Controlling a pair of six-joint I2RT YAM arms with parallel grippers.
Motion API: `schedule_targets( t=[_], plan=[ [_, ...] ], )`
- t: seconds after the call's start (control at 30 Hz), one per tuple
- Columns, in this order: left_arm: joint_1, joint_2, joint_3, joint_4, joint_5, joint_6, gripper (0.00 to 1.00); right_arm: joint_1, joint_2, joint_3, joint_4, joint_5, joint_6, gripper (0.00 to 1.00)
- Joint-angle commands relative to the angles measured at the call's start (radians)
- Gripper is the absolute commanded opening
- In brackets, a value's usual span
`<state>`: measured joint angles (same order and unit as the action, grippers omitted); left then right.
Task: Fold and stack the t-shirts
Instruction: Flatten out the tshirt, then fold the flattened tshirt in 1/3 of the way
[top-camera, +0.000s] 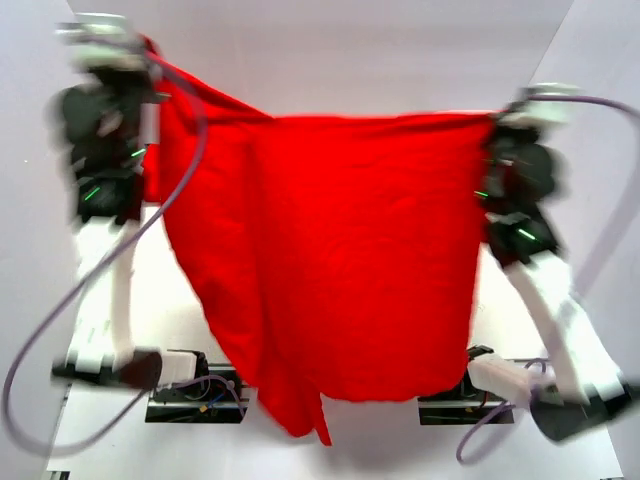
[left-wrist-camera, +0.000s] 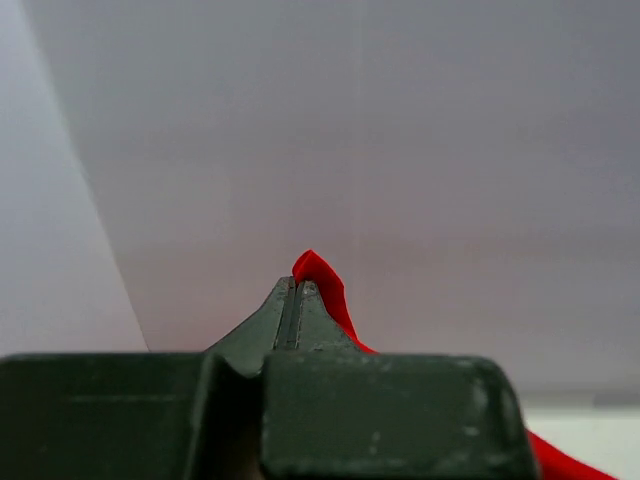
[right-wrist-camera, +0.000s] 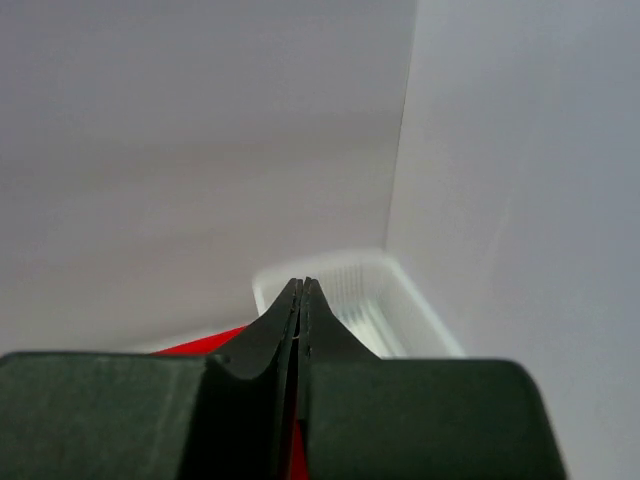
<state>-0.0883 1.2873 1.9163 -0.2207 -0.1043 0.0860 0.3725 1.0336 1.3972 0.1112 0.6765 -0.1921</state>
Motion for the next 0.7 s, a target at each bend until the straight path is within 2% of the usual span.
schedule_targets(
  t=[0.0,0.03,0.1,0.13,0.17,0.23,0.27,0.4,0.57,0.67],
  plan=[
    [0.009,0.127,-0.193,0.094,0.077,0.046,0.0,-0.015,0.11,-0.165,0.149,0.141,0.054,0.0],
    [0.009,0.159,-0.271,0.115,0.103,0.046,0.0,-0.021,0.129,-0.182,0.15,0.105,0.124,0.0],
    [0.009,0.234,-0.351,0.183,0.12,0.046,0.0,-0.033,0.235,-0.237,0.186,0.083,0.152,0.0],
    [0.009,0.332,-0.352,0.198,0.123,0.046,0.0,-0.043,0.268,-0.236,0.197,0.048,0.186,0.0],
    [0.018,0.386,-0.362,0.214,0.123,0.057,0.0,-0.047,0.383,-0.233,0.199,0.034,0.186,0.0],
    [0.018,0.505,-0.301,0.221,0.109,0.066,0.0,-0.064,0.471,-0.175,0.194,0.012,0.209,0.0],
    [0.018,0.623,-0.265,0.21,0.109,0.066,0.0,-0.072,0.605,-0.155,0.196,0.0,0.207,0.0],
    [0.018,0.82,-0.091,0.21,0.176,0.029,0.0,-0.106,0.825,0.04,0.165,0.015,0.197,0.0],
    [0.018,0.943,0.033,0.23,0.222,0.02,0.0,-0.118,0.959,0.205,0.133,-0.061,0.142,0.0],
    [0.018,0.977,0.043,0.254,0.222,0.02,0.0,-0.122,1.008,0.262,0.117,-0.084,0.125,0.0]
  ],
)
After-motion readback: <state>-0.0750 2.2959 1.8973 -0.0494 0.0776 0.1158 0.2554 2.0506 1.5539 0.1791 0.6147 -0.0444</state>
